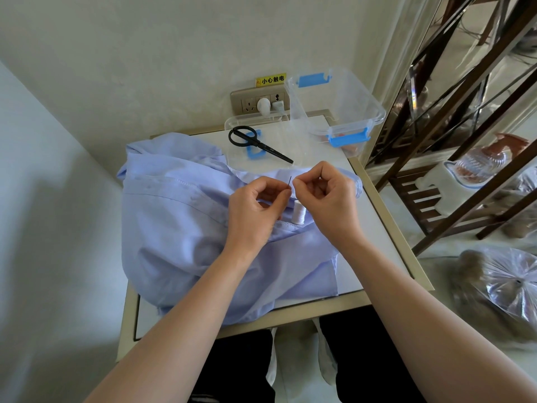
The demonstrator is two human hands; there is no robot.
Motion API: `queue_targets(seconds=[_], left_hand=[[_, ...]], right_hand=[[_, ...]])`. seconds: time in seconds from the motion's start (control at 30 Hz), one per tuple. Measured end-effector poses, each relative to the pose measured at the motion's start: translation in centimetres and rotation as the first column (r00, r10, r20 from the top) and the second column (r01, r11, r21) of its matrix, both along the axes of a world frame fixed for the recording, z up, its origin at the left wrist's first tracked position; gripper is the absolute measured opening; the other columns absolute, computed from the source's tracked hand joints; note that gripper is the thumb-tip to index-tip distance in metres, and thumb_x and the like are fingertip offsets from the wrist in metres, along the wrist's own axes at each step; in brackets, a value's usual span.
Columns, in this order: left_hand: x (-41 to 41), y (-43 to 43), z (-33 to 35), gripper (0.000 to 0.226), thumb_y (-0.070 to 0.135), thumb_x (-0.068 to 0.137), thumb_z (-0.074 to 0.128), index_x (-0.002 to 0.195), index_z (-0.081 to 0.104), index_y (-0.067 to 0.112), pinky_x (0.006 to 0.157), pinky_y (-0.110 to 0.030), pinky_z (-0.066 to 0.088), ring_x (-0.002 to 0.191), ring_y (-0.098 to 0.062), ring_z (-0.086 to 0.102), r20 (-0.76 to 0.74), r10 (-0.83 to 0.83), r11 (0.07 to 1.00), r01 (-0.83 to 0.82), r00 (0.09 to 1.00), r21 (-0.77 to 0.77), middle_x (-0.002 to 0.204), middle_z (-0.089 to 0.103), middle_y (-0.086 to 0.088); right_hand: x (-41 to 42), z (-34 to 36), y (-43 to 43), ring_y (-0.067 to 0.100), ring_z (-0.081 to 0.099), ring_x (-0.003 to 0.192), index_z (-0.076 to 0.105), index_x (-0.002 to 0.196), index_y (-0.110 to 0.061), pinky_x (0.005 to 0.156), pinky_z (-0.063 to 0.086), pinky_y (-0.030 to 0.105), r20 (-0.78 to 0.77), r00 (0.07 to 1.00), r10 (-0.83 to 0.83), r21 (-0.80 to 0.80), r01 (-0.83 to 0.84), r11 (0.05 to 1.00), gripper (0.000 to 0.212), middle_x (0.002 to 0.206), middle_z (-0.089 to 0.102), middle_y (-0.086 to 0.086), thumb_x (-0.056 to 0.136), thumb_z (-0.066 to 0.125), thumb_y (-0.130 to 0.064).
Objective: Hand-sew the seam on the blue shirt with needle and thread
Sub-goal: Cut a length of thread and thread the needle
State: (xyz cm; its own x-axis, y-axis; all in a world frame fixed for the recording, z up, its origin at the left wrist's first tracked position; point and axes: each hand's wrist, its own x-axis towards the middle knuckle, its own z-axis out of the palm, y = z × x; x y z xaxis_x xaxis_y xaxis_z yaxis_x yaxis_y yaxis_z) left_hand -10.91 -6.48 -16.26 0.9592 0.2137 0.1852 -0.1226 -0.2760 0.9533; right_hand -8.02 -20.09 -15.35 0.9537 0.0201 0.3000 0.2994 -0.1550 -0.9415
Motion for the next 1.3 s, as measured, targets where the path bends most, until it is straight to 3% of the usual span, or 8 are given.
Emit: queue_targets(seconds=[0.17, 0.33, 0.47, 0.63, 0.9, 1.13, 1.3], left_hand=[[-0.07, 0.03, 0.03, 0.004, 0.014, 0.087, 0.071, 0.089, 0.073, 0.011, 0.071, -0.048, 0.059, 0.077, -0.015, 0.07, 0.004, -0.006, 1.0, 0.006, 1.0, 0.011, 0.08, 0.073, 0.005], [-0.08, -0.02, 0.05, 0.004, 0.013, 0.087, 0.071, 0.089, 0.073, 0.011, 0.07, -0.048, 0.059, 0.077, -0.016, 0.07, 0.003, -0.004, 1.0, 0.004, 1.0, 0.01, 0.081, 0.073, 0.004], [-0.12, -0.01, 0.04, 0.004, 0.015, 0.087, 0.071, 0.089, 0.073, 0.011, 0.07, -0.049, 0.059, 0.076, -0.016, 0.07, 0.008, -0.006, 1.0, 0.006, 1.0, 0.016, 0.08, 0.073, 0.005], [-0.1, 0.01, 0.04, 0.005, 0.017, 0.086, 0.071, 0.089, 0.073, 0.012, 0.071, -0.048, 0.059, 0.076, -0.015, 0.07, 0.005, -0.001, 1.0, 0.001, 1.0, 0.023, 0.08, 0.073, 0.007], [-0.04, 0.02, 0.05, 0.003, 0.014, 0.087, 0.072, 0.089, 0.073, 0.012, 0.07, -0.047, 0.059, 0.078, -0.015, 0.069, 0.01, -0.005, 1.0, 0.005, 1.0, 0.031, 0.081, 0.073, 0.006], [-0.1, -0.07, 0.18, 0.004, 0.012, 0.087, 0.072, 0.087, 0.073, 0.015, 0.07, -0.045, 0.059, 0.076, -0.012, 0.069, 0.013, -0.004, 0.999, 0.003, 1.0, 0.035, 0.08, 0.072, 0.009], [-0.11, -0.09, 0.29, 0.004, 0.011, 0.087, 0.072, 0.087, 0.072, 0.015, 0.07, -0.045, 0.059, 0.076, -0.013, 0.069, 0.017, -0.009, 0.999, 0.009, 1.0, 0.035, 0.08, 0.072, 0.008]], right_hand=[[0.0, -0.07, -0.04, 0.014, 0.045, 0.055, 0.056, 0.069, -0.024, 0.053, 0.039, 0.026, 0.001, 1.0, 0.005, -0.008, -0.005, 1.0, 0.017, 0.062, 0.058, 0.016, 0.08, 0.066, -0.015], [0.13, -0.16, -0.14, 0.012, 0.045, 0.055, 0.056, 0.07, -0.025, 0.053, 0.039, 0.022, 0.009, 1.0, 0.003, -0.006, -0.003, 1.0, 0.017, 0.06, 0.056, 0.004, 0.08, 0.066, -0.014], [0.12, -0.26, -0.16, 0.016, 0.047, 0.056, 0.057, 0.07, -0.024, 0.054, 0.04, 0.025, 0.011, 1.0, 0.009, 0.004, -0.009, 1.0, 0.016, 0.062, 0.058, 0.01, 0.08, 0.066, -0.015], [0.1, -0.24, -0.24, 0.011, 0.046, 0.055, 0.057, 0.07, -0.025, 0.054, 0.039, 0.019, 0.009, 1.0, 0.019, 0.003, -0.019, 1.0, 0.022, 0.06, 0.056, -0.004, 0.082, 0.068, -0.01], [0.03, -0.24, -0.18, 0.013, 0.047, 0.057, 0.058, 0.071, -0.024, 0.055, 0.04, 0.02, 0.002, 1.0, 0.029, 0.031, -0.029, 0.999, 0.017, 0.061, 0.056, -0.006, 0.081, 0.066, -0.012], [-0.02, -0.15, -0.33, 0.02, 0.053, 0.06, 0.06, 0.072, -0.027, 0.058, 0.044, 0.028, -0.012, 0.999, 0.036, 0.038, -0.035, 0.999, 0.023, 0.064, 0.062, -0.008, 0.083, 0.068, -0.008], [0.0, -0.14, -0.37, 0.04, 0.054, 0.065, 0.061, 0.073, -0.026, 0.057, 0.045, 0.038, -0.009, 0.999, 0.037, 0.043, -0.037, 0.998, 0.023, 0.069, 0.064, 0.009, 0.084, 0.068, -0.008]])
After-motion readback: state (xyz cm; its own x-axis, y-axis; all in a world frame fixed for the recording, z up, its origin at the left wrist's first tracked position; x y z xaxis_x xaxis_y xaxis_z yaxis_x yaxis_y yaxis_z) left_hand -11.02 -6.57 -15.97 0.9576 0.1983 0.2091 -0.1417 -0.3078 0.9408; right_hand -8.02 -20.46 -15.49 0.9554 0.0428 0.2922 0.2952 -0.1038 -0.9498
